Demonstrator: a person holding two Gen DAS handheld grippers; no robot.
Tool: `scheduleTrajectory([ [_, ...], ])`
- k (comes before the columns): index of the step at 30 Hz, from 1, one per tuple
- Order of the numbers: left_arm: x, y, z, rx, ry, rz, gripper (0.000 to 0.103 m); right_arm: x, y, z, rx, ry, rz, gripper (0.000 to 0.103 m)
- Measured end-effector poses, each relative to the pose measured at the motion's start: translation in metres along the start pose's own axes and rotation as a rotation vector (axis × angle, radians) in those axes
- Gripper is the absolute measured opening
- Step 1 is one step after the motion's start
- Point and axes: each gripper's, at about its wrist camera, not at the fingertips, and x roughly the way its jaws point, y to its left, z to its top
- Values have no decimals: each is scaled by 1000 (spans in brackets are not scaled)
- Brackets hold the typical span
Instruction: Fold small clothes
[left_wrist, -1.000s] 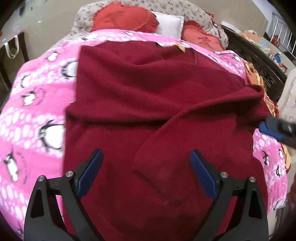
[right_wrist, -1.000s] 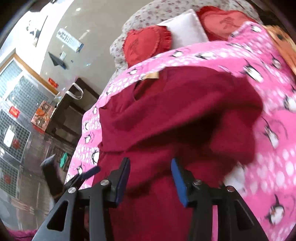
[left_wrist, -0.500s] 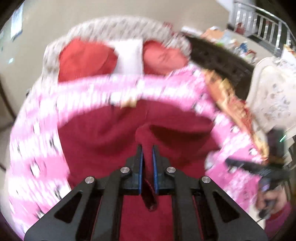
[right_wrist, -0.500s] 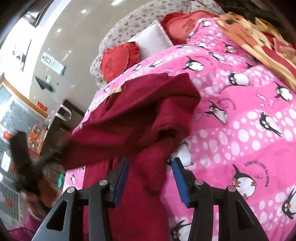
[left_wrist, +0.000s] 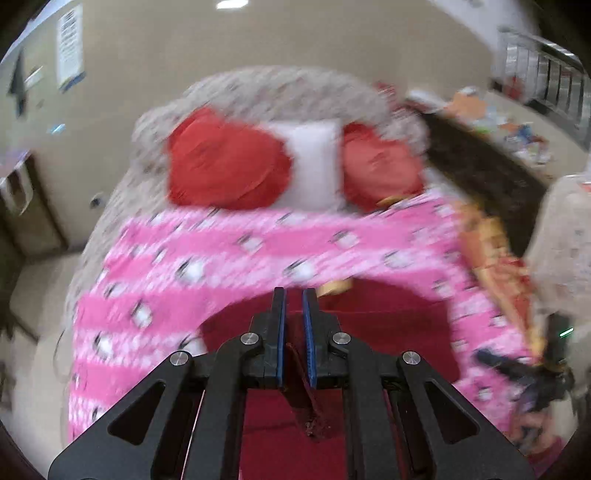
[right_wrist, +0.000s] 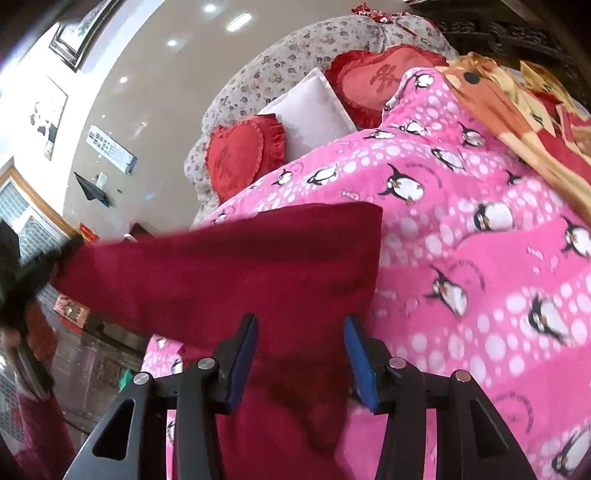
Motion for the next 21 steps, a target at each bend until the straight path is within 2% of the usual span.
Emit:
scheduleTrajectory([
  [2,35,25,-28,-51,71,29,8,14,4,7,-13,14,-10,46],
  [5,79,50,-66,-143,159,-2,8,41,13,16,-56,45,-27,46],
  [8,104,53,-90,-144,191,17,8,61,25,24,-131,50,-79,46],
  [10,114,54,-100,-130,194,34,8,76,31,30,-190,54,-129,45],
  [12,121,56,-106,-138,198,34,8,95,29,37,-240,60,-211,40],
  [15,132,60,-113,-163,221,16,8,121,16,44,-254,82,-268,36],
  [18,131,59,-116,-150,211,18,9,125,17,51,-285,76,-294,36],
  [20,126,61,-117,-152,208,16,12,111,18,52,-276,88,-264,37],
  [21,124,64,-117,-157,209,14,16,104,17,52,-266,86,-248,38],
])
